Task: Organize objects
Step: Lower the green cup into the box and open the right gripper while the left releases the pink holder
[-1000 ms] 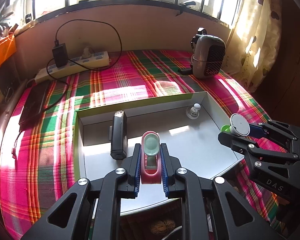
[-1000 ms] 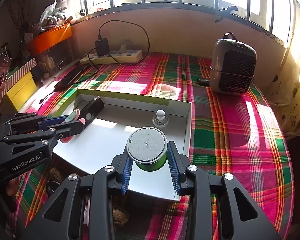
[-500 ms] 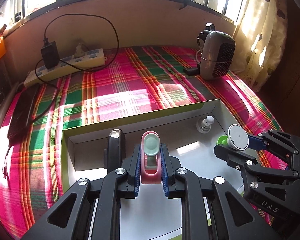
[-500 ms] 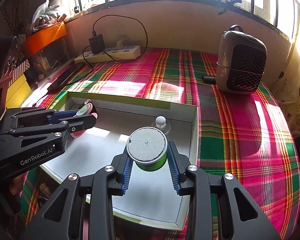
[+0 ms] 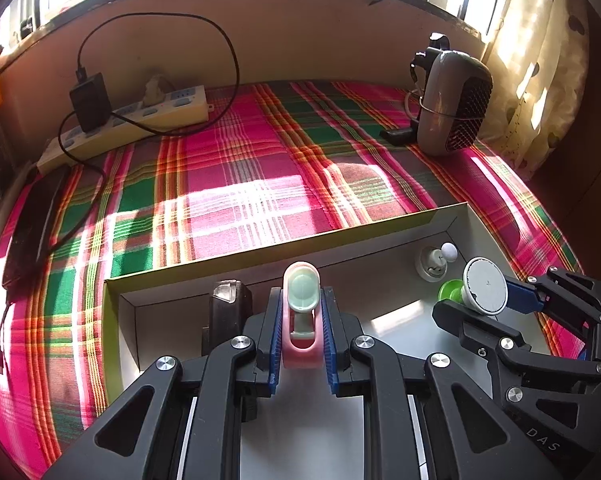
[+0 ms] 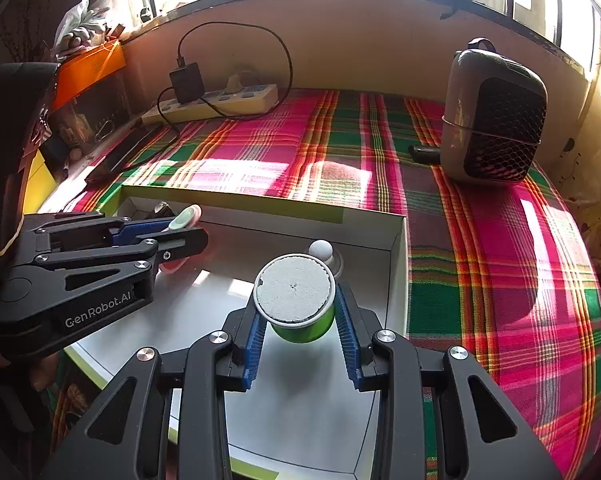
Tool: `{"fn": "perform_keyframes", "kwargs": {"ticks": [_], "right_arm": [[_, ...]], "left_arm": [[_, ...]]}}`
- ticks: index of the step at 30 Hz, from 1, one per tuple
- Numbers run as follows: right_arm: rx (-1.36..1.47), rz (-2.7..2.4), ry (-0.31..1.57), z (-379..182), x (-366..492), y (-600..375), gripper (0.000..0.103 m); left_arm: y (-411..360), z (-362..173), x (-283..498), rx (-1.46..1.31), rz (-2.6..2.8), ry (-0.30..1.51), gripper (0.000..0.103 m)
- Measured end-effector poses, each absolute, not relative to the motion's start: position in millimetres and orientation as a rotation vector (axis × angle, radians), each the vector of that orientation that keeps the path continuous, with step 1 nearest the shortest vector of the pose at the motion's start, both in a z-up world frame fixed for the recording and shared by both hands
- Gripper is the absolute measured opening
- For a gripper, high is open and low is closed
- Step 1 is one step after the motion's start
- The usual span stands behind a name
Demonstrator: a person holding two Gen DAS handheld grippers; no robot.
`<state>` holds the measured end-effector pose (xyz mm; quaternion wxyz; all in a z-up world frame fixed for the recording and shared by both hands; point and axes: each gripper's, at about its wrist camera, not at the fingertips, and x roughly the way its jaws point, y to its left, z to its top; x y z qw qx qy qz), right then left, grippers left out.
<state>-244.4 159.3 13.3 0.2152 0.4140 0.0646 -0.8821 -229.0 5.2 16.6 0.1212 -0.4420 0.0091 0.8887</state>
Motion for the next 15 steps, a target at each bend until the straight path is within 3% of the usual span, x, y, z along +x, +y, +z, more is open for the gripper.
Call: {"fn": "perform_keyframes", "kwargs": {"ticks": [15], "right_arm": [[1.168,-2.432,0.222,7.6,-249.1,152.4,0.035]], "left_arm": [[6.6,12.7,-234.5,-1.337,2.587,0.052,0.016]]}}
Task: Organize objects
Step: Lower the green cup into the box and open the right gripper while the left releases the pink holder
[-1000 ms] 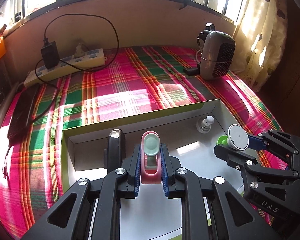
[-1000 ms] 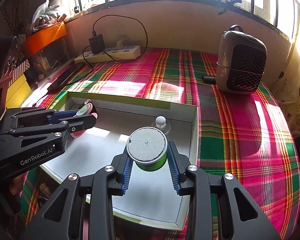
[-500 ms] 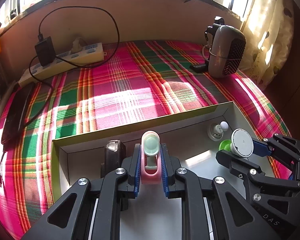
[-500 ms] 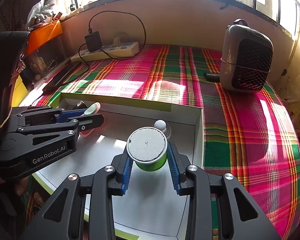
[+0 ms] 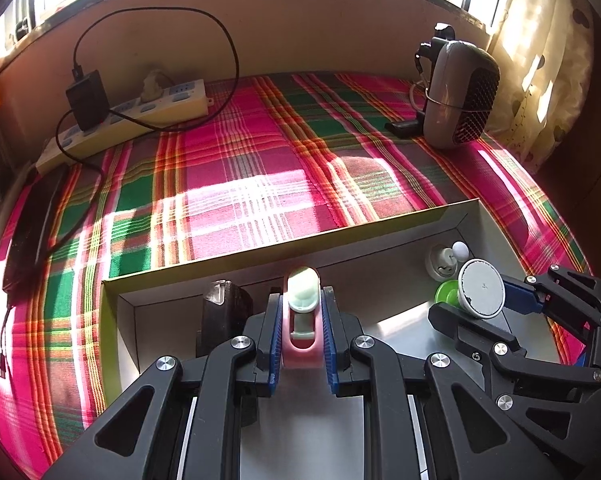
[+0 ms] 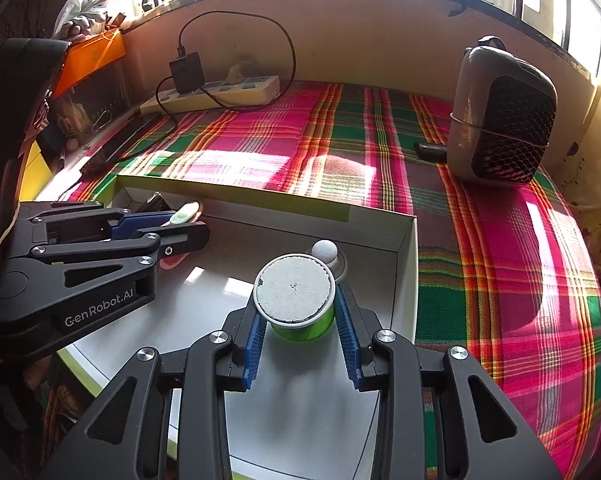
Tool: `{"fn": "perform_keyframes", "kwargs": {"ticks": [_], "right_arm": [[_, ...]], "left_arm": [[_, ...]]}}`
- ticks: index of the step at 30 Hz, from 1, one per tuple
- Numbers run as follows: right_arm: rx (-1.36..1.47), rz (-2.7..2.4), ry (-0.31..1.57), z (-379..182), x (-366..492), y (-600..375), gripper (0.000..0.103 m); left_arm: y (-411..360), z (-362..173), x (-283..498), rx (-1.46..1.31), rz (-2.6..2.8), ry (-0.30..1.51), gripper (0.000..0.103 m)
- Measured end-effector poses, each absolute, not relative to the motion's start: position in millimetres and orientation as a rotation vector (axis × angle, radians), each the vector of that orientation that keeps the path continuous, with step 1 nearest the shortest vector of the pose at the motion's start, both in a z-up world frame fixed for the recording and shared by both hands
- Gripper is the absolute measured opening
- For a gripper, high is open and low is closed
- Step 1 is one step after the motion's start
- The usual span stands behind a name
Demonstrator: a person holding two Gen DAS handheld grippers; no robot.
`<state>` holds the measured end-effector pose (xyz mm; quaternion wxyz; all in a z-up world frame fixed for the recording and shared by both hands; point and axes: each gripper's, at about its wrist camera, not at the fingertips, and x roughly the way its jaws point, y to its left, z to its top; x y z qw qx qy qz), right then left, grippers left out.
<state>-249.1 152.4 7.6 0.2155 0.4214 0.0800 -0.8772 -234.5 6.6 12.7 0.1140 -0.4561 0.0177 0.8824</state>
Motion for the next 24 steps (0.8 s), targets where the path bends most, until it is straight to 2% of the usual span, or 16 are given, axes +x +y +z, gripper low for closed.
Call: {"fn": "perform_keyframes", "kwargs": {"ticks": [24], "right_arm": [[1.160,-2.439,0.283,4.7,-248.0,146.0,0.035]], "left_arm": [[4.3,12.3,-236.7,-1.347,2.585,0.034,0.017]]}}
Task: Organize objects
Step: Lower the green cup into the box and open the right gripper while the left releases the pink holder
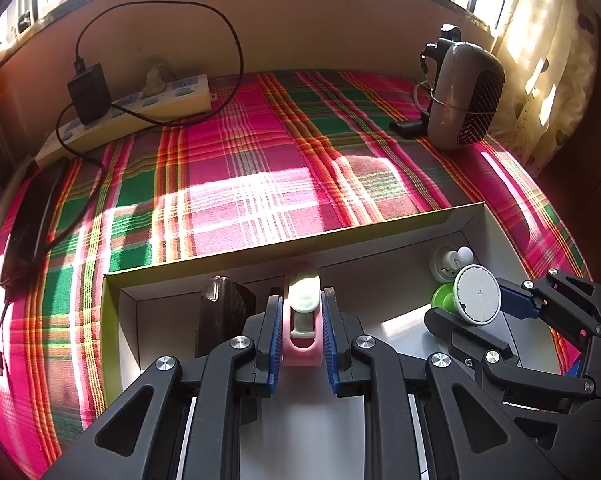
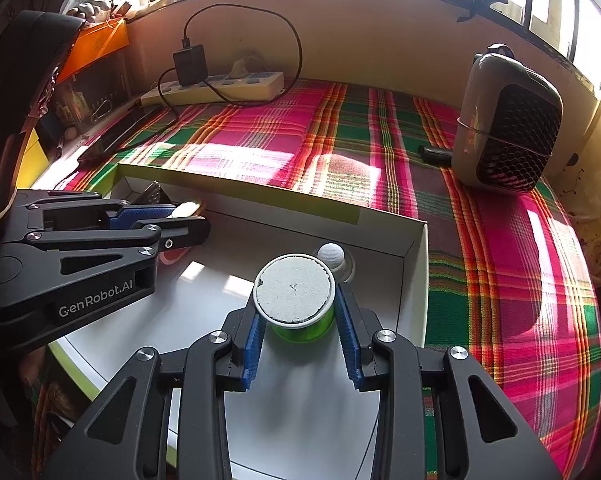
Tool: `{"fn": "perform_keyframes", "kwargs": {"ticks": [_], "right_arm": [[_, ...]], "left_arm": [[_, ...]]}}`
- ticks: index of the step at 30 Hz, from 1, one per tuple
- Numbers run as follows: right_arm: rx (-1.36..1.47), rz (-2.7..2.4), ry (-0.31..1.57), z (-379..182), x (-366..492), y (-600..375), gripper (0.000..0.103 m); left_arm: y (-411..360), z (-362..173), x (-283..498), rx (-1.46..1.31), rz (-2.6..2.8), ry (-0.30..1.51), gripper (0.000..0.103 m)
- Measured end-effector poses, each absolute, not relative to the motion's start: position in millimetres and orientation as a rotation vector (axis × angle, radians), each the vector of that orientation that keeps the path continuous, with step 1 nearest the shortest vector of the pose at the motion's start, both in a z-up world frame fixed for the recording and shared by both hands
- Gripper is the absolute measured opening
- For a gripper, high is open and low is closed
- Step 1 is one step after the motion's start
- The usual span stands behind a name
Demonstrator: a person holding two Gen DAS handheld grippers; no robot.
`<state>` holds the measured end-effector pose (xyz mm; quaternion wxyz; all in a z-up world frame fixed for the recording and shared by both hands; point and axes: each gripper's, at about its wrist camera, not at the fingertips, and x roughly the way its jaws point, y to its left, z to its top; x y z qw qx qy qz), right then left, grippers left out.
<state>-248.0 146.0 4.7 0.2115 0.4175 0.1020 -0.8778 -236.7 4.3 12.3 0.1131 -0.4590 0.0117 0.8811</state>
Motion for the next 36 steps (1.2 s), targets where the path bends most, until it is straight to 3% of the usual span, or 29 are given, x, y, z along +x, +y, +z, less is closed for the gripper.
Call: {"fn": "perform_keyframes", "kwargs": {"ticks": [14,20,36], "right_arm": [[1.155,-2.461,0.310,4.3,-246.8,145.6,0.037],[1.146,-2.450,0.304,5.1,-244.5,144.2,0.048],[1.139,-2.482,0.275,9.8,-235.3,150.3,0.049]], "left_arm": [[5.8,12.7,-235.7,-1.346,2.575,0.022,0.021],[6.3,13.0,-235.4,-1.347,2.577,0.021,0.022],[-2.6,22.0,-221.7,-1.310,2.620,0.020,0.024]]}}
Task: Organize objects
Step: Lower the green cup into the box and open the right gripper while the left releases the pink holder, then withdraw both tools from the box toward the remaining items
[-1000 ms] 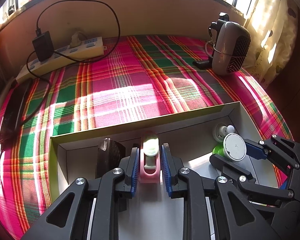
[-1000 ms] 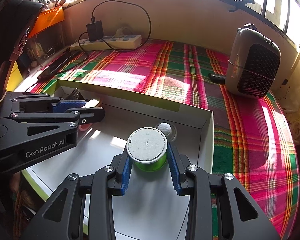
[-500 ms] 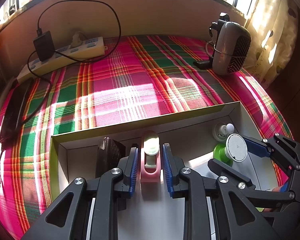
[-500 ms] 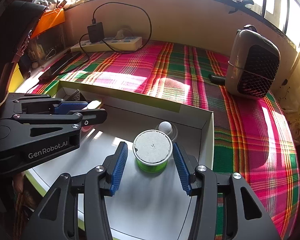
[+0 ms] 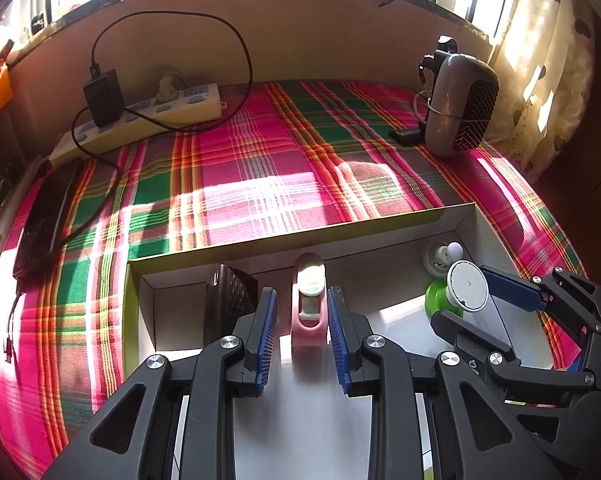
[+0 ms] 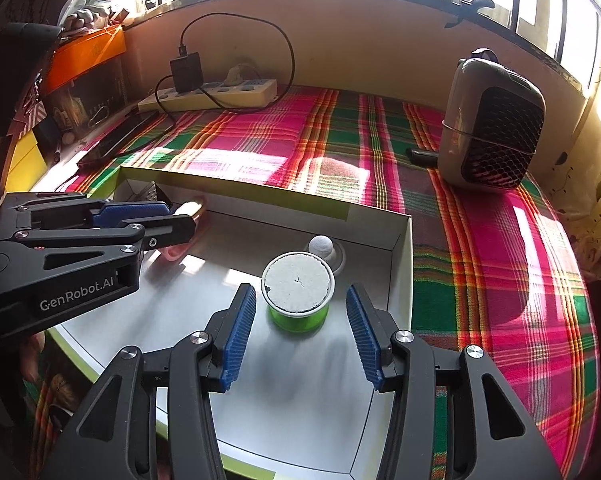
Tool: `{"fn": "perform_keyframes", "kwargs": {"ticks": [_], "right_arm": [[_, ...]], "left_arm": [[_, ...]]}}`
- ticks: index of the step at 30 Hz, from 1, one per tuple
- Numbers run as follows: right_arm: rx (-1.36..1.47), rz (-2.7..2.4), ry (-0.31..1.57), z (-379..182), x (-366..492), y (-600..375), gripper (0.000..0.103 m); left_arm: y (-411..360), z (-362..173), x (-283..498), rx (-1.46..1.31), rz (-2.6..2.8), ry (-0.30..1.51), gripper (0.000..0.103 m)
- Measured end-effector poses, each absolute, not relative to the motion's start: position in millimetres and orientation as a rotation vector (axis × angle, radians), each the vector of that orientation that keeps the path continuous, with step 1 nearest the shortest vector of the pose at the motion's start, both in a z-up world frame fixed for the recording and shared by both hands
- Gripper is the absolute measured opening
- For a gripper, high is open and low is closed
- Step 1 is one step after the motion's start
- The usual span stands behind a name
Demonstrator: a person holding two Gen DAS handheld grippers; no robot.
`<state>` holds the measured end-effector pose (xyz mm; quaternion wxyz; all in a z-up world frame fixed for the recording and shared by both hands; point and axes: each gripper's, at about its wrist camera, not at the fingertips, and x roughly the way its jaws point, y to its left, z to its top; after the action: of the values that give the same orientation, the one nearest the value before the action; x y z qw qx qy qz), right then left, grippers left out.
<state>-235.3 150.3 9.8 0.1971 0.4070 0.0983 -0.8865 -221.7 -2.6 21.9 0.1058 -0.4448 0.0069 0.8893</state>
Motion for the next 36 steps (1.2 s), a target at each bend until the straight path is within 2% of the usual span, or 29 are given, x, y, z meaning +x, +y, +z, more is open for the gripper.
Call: {"fn": "perform_keyframes", "kwargs": {"ticks": [36], "right_arm": [[1.055,-2.542,0.211,36.1,-180.0,170.1,0.049]], "left_arm": [[-27.2,50.6,-138.4,-1.177,2.713,-0.046,0.024]]}}
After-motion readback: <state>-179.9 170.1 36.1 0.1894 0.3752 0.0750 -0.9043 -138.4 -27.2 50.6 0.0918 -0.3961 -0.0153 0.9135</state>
